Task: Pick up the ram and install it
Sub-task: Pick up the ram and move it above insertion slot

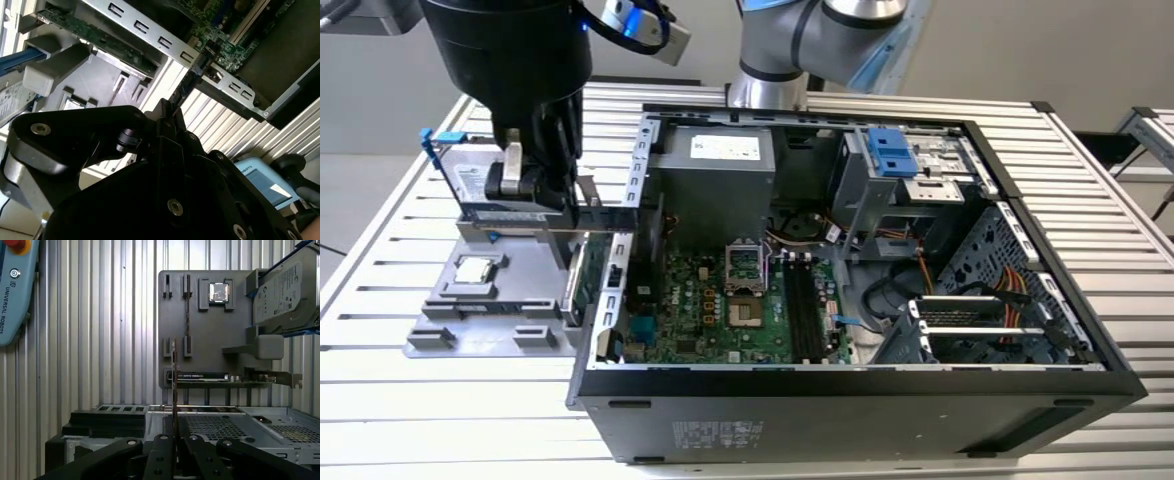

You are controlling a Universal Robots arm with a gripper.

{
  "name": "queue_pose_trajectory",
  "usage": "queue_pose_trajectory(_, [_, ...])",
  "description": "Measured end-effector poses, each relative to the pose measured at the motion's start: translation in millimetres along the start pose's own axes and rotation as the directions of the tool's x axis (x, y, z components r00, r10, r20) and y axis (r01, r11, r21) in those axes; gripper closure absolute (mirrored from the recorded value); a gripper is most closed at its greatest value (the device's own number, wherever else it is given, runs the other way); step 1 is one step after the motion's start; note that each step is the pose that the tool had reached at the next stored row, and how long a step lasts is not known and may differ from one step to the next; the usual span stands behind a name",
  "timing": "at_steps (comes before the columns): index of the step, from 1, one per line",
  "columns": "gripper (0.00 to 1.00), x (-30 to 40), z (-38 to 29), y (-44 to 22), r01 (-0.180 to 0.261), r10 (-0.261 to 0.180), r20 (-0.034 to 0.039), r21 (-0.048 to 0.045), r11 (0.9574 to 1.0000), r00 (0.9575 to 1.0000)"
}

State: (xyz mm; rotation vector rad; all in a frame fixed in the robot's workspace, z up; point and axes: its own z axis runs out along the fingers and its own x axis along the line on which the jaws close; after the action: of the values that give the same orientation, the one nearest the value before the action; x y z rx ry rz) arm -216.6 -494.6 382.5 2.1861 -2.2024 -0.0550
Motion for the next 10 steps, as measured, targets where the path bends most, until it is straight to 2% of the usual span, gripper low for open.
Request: queue_pose_trajectory(10, [1.0,-0.1,-0.4,-10.3,0.03,-0.03,-0.0014,-0.0001,0.9995,0.9995])
